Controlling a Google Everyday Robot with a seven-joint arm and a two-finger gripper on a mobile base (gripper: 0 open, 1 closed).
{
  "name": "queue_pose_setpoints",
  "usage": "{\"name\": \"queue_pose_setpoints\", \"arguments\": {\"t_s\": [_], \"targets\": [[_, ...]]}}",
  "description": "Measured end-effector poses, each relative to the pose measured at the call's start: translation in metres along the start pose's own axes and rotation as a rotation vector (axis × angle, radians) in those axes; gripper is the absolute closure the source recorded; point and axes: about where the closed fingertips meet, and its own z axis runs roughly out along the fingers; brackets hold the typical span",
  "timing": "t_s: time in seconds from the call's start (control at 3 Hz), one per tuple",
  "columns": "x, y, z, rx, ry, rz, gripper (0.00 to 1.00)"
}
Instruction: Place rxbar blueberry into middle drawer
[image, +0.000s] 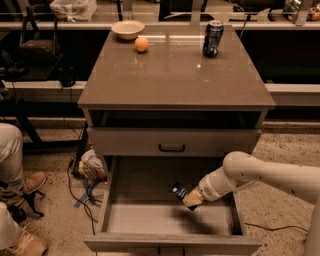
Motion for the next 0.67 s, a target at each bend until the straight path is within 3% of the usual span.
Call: {"name": "queue_pose_setpoints", "arguments": {"t_s": [0.67], "targets": [[-0.0033, -0.0013, 0.0044, 0.014, -0.049, 0.012, 0.16]]}}
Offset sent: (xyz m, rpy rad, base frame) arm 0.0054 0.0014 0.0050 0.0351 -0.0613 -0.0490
